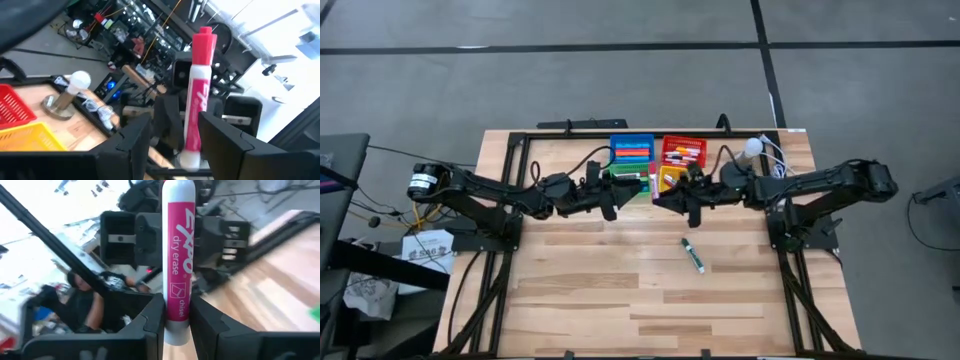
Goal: Pick & Place Markers
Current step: Put the white and pink marker into the green bin
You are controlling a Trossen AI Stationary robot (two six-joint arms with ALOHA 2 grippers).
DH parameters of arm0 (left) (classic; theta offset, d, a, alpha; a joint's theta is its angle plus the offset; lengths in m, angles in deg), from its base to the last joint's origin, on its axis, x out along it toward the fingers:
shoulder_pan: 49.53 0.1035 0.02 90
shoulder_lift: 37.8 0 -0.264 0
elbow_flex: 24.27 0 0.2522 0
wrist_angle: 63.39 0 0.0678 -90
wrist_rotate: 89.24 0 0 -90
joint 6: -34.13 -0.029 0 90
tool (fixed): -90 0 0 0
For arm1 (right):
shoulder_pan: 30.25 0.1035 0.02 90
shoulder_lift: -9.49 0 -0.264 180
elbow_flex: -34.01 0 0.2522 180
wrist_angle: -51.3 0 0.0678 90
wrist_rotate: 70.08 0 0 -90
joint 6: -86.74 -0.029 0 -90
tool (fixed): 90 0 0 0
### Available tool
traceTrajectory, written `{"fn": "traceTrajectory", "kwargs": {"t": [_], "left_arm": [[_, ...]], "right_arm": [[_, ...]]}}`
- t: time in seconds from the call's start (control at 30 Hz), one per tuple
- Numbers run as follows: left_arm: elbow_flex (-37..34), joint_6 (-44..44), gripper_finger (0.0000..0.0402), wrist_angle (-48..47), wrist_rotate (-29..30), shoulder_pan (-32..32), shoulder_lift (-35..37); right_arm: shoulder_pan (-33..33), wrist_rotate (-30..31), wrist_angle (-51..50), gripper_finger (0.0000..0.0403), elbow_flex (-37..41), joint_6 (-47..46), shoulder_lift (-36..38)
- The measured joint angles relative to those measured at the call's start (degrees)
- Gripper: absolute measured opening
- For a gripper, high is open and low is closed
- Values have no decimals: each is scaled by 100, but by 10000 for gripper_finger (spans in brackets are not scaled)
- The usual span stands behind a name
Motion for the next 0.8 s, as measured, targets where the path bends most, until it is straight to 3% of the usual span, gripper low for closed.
{"fn": "traceTrajectory", "kwargs": {"t": [0.23,0.8], "left_arm": [[2,-33,163,106,-104,-6,11],[0,-144,163,-180,-291,3,15]], "right_arm": [[17,-356,176,56,-392,-40,-629],[-60,-395,11,56,-670,18,-723]]}}
